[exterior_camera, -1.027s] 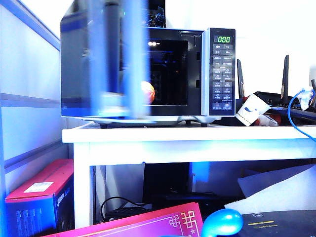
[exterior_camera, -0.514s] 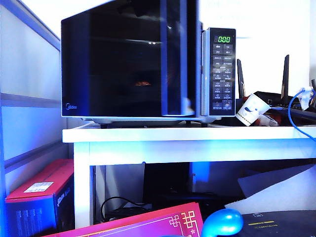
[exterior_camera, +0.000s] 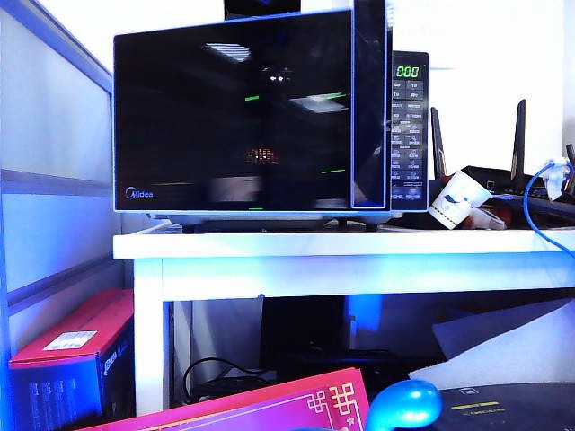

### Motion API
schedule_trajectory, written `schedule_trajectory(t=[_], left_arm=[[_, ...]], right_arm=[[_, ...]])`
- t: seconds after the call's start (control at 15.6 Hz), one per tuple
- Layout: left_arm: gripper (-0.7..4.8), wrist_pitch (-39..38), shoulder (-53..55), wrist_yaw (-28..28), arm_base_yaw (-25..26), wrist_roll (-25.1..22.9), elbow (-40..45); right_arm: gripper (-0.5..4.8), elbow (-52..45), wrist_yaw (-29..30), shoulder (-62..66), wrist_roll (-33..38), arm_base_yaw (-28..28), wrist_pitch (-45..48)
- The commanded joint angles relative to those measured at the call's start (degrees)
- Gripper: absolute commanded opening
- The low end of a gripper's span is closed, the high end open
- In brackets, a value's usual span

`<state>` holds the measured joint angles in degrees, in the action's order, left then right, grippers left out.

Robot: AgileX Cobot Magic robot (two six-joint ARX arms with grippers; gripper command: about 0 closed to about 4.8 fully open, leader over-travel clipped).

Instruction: Open the microwave door, place the orange inside the microwave, then close the microwave door.

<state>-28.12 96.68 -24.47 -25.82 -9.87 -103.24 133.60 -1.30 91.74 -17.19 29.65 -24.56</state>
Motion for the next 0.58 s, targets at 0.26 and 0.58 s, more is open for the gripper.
schedule_trajectory(t=[0.26,0.58], left_arm=[[-0.04,13.60,5.42,-2.40,-1.18,-0.44,-0.11],[-0.04,24.20,10.51,0.68,-1.18,-0.15,-0.13]], right_arm=[[-0.04,0.26,0.13,-1.75,0.70,0.11,2.34],[-0.04,0.26,-0.07,-2.62,0.70,0.11,3.50]])
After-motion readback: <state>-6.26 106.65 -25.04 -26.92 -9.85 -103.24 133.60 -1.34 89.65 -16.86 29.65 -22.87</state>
